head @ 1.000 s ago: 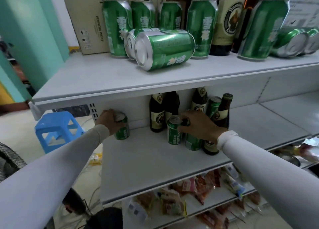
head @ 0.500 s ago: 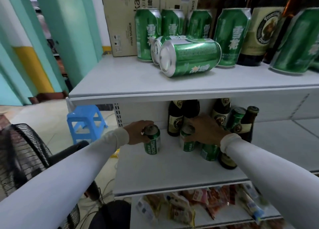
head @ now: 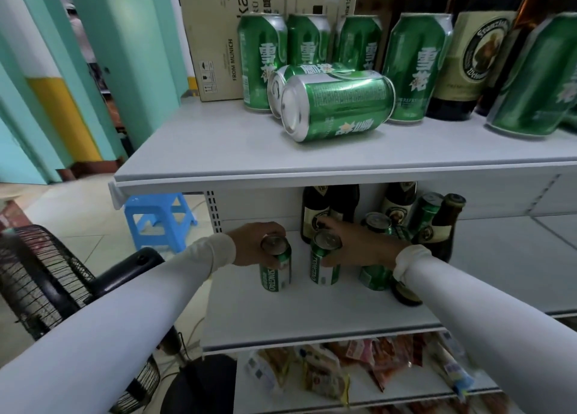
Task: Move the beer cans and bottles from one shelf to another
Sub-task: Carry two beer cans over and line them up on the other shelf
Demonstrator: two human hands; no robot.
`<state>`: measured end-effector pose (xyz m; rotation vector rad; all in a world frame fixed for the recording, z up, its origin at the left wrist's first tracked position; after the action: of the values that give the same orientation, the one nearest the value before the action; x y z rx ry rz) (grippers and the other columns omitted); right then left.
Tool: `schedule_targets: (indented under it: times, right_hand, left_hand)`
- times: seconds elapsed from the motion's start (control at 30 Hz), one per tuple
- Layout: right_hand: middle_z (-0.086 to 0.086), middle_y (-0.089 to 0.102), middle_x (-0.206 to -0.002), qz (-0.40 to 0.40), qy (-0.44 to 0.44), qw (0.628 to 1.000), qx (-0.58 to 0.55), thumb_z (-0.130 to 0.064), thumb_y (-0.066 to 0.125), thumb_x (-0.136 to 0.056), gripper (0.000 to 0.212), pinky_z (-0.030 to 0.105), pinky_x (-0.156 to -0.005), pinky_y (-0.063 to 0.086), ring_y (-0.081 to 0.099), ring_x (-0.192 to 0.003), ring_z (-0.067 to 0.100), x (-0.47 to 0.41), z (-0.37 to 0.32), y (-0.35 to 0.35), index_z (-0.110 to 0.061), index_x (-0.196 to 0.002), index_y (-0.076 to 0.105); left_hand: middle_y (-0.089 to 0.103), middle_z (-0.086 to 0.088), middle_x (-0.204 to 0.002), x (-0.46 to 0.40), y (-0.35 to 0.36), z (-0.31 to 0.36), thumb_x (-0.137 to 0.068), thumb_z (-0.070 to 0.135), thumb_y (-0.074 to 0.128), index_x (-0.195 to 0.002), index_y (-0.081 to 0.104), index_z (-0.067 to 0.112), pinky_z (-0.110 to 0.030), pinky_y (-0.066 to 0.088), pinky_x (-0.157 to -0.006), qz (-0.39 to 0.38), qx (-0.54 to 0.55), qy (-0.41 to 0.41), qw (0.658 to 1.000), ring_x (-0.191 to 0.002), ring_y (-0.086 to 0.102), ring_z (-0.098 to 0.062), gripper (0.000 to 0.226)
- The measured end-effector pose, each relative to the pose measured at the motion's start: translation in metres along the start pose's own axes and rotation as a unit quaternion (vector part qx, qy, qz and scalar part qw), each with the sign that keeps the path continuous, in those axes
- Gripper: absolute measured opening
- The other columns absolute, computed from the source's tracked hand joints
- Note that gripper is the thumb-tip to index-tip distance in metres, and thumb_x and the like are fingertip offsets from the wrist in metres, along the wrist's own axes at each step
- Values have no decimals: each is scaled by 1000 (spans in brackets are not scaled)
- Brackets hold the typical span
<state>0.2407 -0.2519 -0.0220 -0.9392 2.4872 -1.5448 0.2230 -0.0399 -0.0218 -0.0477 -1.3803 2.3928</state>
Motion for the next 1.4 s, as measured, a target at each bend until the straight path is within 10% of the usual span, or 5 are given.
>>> schedule_targets:
  times: [0.2, 0.5, 0.87, 1.07, 1.4]
  right_hand:
    - [1, 55, -111, 96, 89, 991, 21, -69, 72, -71, 82, 28, -73, 41, 55, -98, 18, -14, 3, 23, -10, -122, 47]
    - [-3, 63, -100, 164, 146, 975, -30, -69, 70, -49, 80, 33, -69, 54, 64, -90, 20, 15, -3, 36, -17, -108, 57]
    - [-3, 65, -103, 232, 246, 941, -32, -53, 78, -69, 58, 31, -76, 54, 61, -90, 17, 144, -2, 44, -21, -115, 59]
    - [-1, 64, -104, 285, 311, 906, -36, -65, 75, -63, 73, 36, -79, 53, 62, -95, 21, 243, 39, 32, -20, -117, 54]
    - [-8, 60, -98, 404, 431, 802, -83, -55, 84, -64, 61, 30, -79, 46, 59, -95, 15, 534, 151, 25, -22, -107, 56]
  left_hand:
    - [61, -7, -121, 11, 13, 3, -59, 43, 84, -124, 55, 18, -37, 48, -95, 53, 76, -23, 995, -113, 57, -27, 76]
    - [49, -7, -132, 18, 29, 0, -77, 27, 77, -141, 34, 14, -25, 41, -94, 35, 98, -34, 994, -120, 50, -27, 78]
    - [48, -4, -138, 29, 45, 29, -73, 42, 78, -144, 33, 17, -29, 42, -99, 21, 48, 44, 998, -123, 49, -24, 87]
    - [65, 14, -89, 40, 81, 138, -51, 57, 73, -91, 59, 31, -33, 54, -76, -22, 22, 169, 985, -82, 63, -8, 50]
    - [66, 8, -90, 49, 228, 406, -41, 65, 61, -105, 65, 22, -23, 50, -77, -93, 26, 348, 932, -87, 65, -10, 77]
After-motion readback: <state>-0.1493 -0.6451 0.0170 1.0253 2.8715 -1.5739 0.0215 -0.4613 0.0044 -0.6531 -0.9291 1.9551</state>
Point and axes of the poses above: each hand's wrist, its own x-axis away from the middle knuckle, its own y-axis out of the palm, z = x × y, the point moved 5 cm from there along -x, towards the middle knuckle
